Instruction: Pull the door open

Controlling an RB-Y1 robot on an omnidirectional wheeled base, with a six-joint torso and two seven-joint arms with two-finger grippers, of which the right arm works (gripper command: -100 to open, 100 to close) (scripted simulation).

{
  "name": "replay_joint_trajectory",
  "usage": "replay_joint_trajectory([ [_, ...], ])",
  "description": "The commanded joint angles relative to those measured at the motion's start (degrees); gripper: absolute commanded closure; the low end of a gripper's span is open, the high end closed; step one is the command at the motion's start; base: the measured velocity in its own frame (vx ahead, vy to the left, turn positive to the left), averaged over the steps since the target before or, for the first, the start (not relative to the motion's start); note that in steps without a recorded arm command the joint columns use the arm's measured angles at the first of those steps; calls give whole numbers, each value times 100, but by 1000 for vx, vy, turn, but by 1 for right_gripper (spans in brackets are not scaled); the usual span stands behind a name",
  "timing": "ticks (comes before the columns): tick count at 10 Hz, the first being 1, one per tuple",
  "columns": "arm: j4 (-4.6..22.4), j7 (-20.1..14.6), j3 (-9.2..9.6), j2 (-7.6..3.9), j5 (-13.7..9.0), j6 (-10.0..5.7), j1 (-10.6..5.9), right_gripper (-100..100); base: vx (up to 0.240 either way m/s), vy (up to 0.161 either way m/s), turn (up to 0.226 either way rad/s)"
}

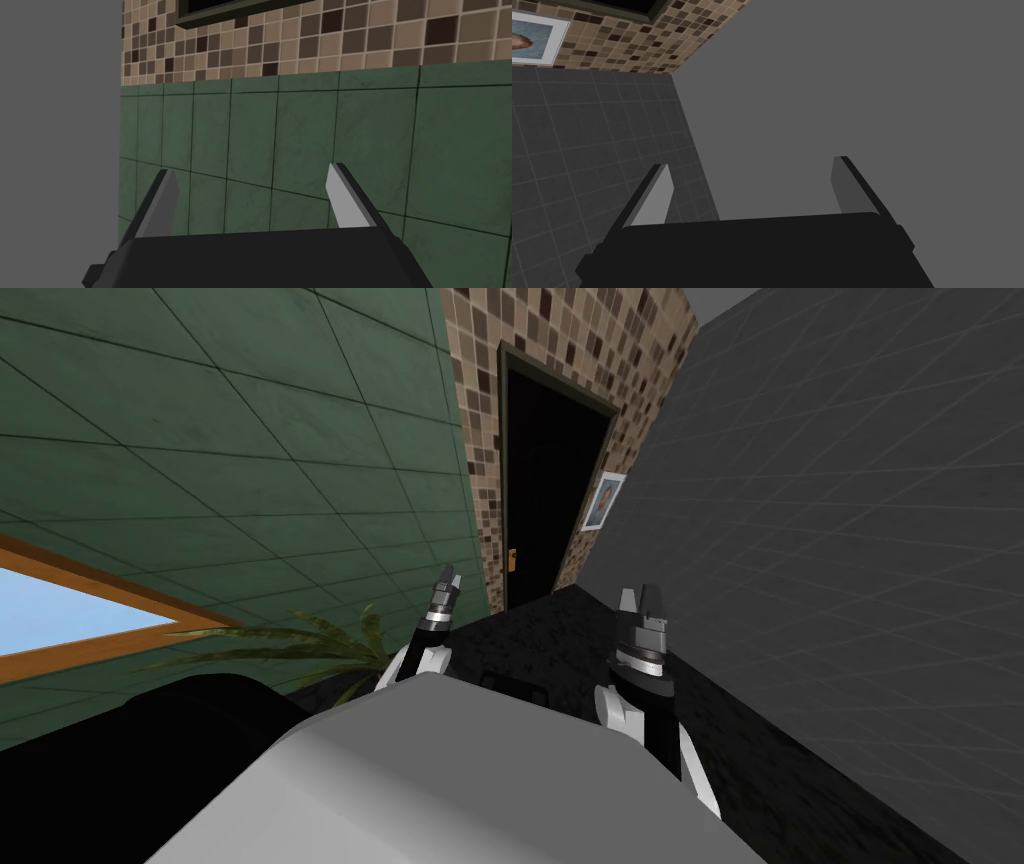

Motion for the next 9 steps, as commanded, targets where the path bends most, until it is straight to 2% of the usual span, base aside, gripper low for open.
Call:
replay_joint_trajectory([
  [1,183,102,11,-32,81,-10,-86,-100,80,9,61],
  [9,1057,623,41,-245,516,87,-498,-100,88,19,64],
])
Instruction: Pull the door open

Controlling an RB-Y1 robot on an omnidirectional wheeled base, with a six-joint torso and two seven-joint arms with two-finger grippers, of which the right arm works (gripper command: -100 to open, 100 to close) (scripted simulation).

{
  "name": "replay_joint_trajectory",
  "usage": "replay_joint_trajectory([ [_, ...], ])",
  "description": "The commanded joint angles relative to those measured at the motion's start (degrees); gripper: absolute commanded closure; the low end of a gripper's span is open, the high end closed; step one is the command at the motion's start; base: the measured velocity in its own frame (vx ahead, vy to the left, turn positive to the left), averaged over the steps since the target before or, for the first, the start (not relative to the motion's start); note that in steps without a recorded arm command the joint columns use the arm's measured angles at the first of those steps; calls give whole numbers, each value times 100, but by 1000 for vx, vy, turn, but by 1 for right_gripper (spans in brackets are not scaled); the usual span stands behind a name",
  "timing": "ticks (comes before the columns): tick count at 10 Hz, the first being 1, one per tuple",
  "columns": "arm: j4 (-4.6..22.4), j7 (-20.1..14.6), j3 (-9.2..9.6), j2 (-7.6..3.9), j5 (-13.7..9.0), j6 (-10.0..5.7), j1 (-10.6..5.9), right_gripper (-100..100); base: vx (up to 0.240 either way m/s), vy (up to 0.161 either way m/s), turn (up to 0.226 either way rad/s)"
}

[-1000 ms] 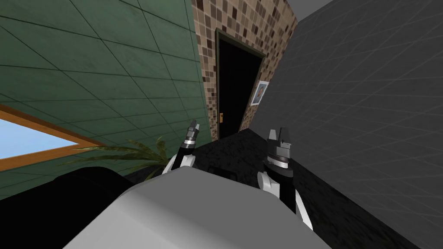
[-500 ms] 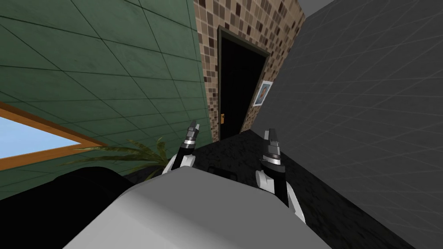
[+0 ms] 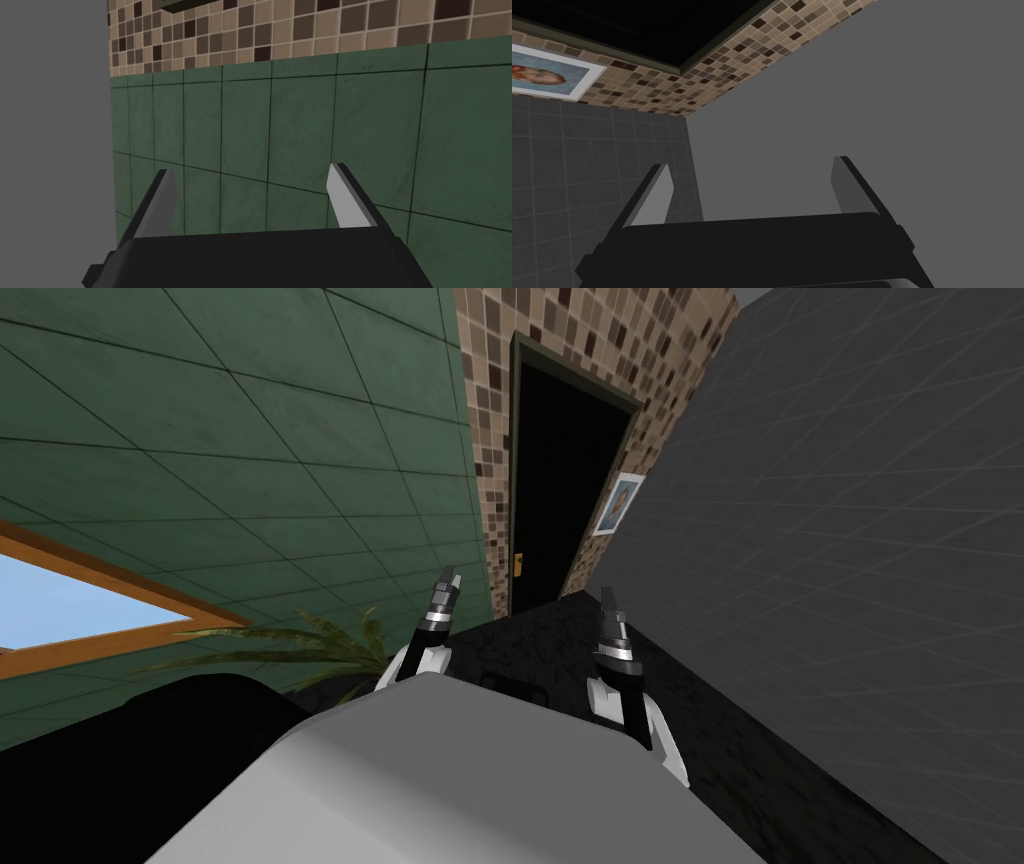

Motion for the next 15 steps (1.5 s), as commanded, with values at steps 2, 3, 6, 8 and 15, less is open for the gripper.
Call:
replay_joint_trajectory([
  [2,299,185,-3,-91,151,27,-116,-100,112,19,72],
  [3,424,259,2,-119,213,41,-175,-100,100,13,76],
  [6,822,497,16,-202,412,85,-363,-100,93,24,82],
  [8,1091,657,25,-257,546,115,-489,-100,101,20,80],
  [15,2050,1229,59,-444,1023,222,-941,-100,103,16,81],
])
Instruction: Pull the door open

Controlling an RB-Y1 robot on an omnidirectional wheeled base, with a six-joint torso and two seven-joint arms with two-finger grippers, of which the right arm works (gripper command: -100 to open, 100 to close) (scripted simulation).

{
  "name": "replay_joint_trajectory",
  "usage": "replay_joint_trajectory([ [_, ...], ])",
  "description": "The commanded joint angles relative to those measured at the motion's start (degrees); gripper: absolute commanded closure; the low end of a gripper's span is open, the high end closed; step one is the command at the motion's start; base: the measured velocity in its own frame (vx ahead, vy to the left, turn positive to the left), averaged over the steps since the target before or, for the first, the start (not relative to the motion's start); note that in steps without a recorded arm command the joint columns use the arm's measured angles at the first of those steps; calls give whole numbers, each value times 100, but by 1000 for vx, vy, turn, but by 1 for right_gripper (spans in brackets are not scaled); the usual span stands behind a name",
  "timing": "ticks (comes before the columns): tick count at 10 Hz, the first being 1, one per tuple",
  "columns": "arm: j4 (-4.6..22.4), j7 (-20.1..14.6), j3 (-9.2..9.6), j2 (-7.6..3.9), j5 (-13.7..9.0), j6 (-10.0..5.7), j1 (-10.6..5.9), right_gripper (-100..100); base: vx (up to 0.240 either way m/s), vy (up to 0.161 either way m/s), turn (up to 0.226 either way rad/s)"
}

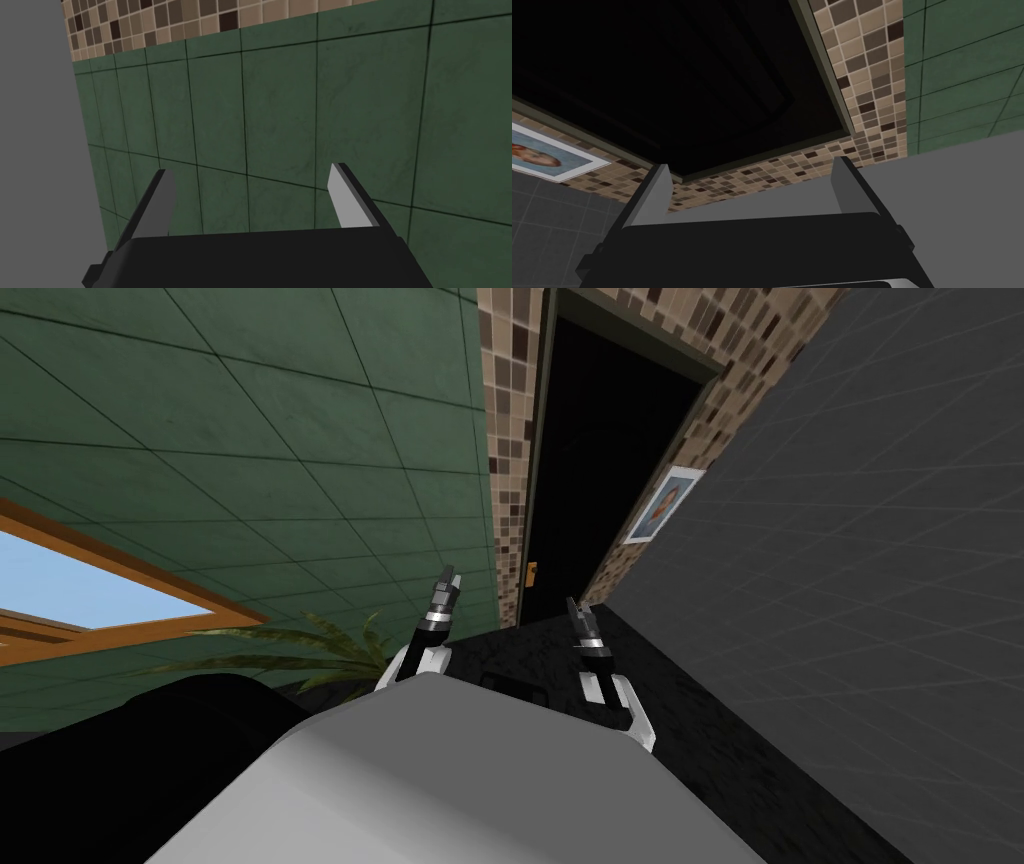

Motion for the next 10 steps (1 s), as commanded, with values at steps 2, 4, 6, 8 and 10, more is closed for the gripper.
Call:
replay_joint_trajectory([
  [2,323,218,20,-69,181,66,-152,-100,95,8,77],
  [4,589,376,30,-118,313,96,-278,-100,113,5,84],
  [6,970,604,43,-188,503,139,-457,-100,131,4,93],
  [8,1219,752,52,-233,627,166,-575,-100,139,9,100],
  [10,1559,955,64,-293,796,204,-735,-100,125,7,85],
])
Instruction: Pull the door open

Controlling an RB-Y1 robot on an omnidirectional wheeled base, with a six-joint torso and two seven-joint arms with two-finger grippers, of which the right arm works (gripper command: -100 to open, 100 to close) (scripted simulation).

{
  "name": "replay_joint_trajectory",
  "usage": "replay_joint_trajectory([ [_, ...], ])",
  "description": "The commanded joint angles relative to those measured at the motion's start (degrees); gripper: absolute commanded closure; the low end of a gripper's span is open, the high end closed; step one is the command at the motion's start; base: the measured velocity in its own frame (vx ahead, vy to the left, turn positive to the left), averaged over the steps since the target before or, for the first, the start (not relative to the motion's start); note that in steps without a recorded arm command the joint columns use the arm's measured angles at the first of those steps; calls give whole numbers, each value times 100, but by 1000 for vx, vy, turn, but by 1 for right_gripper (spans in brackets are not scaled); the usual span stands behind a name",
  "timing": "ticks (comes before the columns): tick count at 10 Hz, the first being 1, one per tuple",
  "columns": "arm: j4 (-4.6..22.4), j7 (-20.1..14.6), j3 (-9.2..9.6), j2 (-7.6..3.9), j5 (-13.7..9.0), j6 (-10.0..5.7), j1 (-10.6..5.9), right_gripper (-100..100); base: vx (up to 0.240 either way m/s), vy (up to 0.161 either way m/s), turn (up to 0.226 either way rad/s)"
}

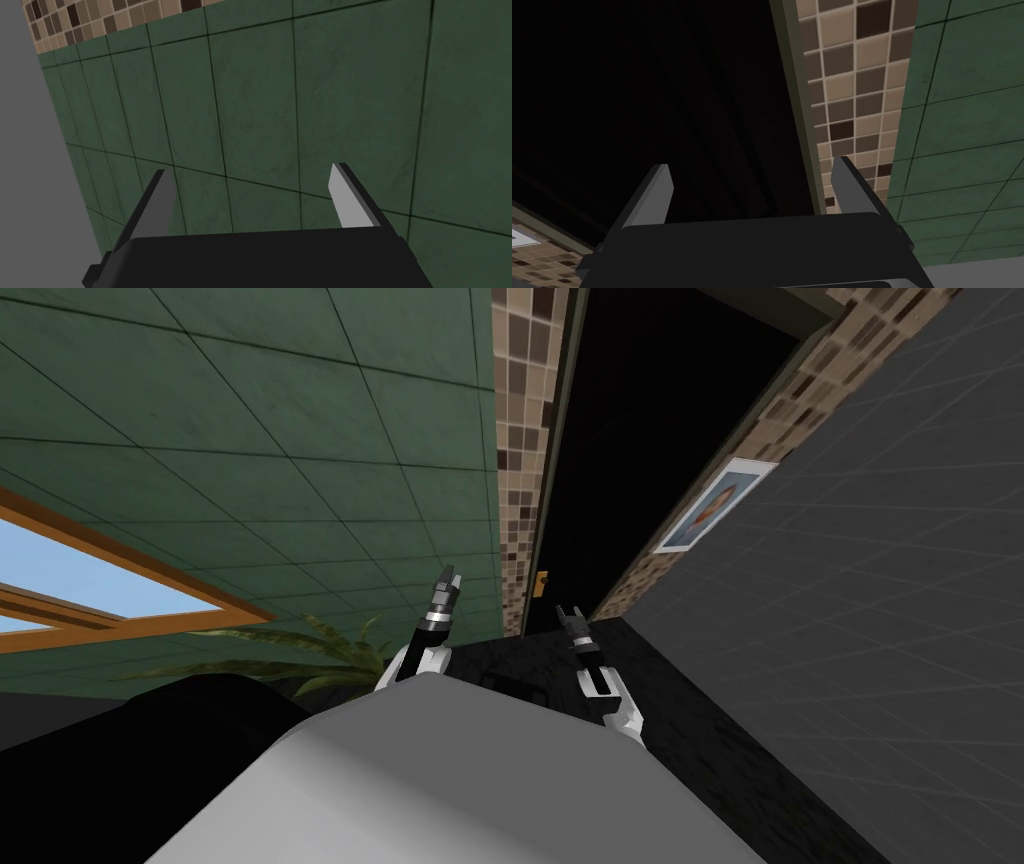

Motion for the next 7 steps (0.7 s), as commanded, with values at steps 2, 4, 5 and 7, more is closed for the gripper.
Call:
replay_joint_trajectory([
  [2,308,193,17,-80,167,69,-162,-100,116,-5,77],
  [4,503,309,23,-113,264,91,-254,-100,91,-5,63],
  [5,600,367,27,-130,313,102,-300,-100,81,-3,55],
  [7,837,508,35,-171,431,128,-412,-100,102,-4,66],
])
